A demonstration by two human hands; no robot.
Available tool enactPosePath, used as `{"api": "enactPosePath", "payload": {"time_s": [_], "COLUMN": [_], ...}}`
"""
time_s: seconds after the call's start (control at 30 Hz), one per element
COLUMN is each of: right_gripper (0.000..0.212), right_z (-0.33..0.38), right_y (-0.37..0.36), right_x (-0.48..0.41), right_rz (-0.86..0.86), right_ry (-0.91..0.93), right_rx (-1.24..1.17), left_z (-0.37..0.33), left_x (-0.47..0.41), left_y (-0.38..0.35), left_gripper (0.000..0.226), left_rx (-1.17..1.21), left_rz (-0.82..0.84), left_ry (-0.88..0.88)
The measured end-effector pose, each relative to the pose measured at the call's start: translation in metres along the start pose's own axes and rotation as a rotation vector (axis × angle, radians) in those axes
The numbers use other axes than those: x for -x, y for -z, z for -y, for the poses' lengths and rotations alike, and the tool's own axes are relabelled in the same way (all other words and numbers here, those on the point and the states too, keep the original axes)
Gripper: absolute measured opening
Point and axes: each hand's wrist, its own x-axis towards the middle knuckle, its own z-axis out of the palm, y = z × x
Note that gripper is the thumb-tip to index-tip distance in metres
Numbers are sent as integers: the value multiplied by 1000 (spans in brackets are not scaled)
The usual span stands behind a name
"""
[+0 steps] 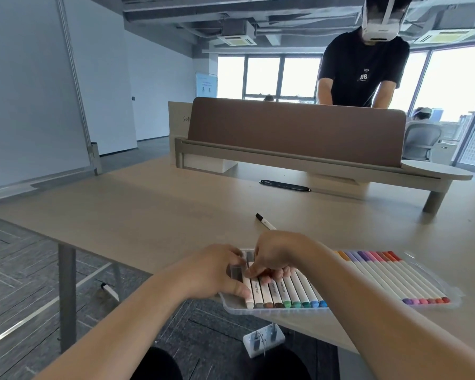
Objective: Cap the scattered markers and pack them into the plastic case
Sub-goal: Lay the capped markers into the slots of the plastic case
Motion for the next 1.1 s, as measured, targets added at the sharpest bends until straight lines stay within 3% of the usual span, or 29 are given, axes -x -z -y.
{"api": "enactPosePath", "payload": {"time_s": [0.17, 0.27, 0.37, 0.5, 0.6, 0.7, 0.8, 0.97, 1.1], "right_gripper": [38, 27, 26, 29, 23, 25, 31, 21, 20], "right_z": [0, -12, -23, -32, -42, -50, -55, -52, -46], "right_y": [0, -2, 4, 16, 30, 43, 51, 56, 57], "right_x": [1, 2, 7, -12, -45, -71, -88, -104, -100], "right_rz": [20, -33, -75, -359, -602, -711, -703, -636, -643], "right_ry": [18, 91, 193, 144, 34, -100, -185, -268, -234], "right_rx": [-13, -143, -273, -277, -100, 22, 28, 77, 49], "left_z": [-1, -1, 0, -4, -7, -7, -7, 5, 10], "left_x": [-1, -3, -10, -27, -47, -69, -85, -93, -87], "left_y": [1, 2, 4, 7, 11, 15, 16, 12, 12], "left_gripper": [46, 28, 27, 26, 26, 25, 24, 21, 19], "left_rx": [150, 58, 109, 186, 240, 272, 232, 273, 299], "left_rz": [26, -114, -251, -303, -300, -331, -347, -358, -361], "left_ry": [38, 27, 59, 47, 51, 44, 32, 58, 84]}}
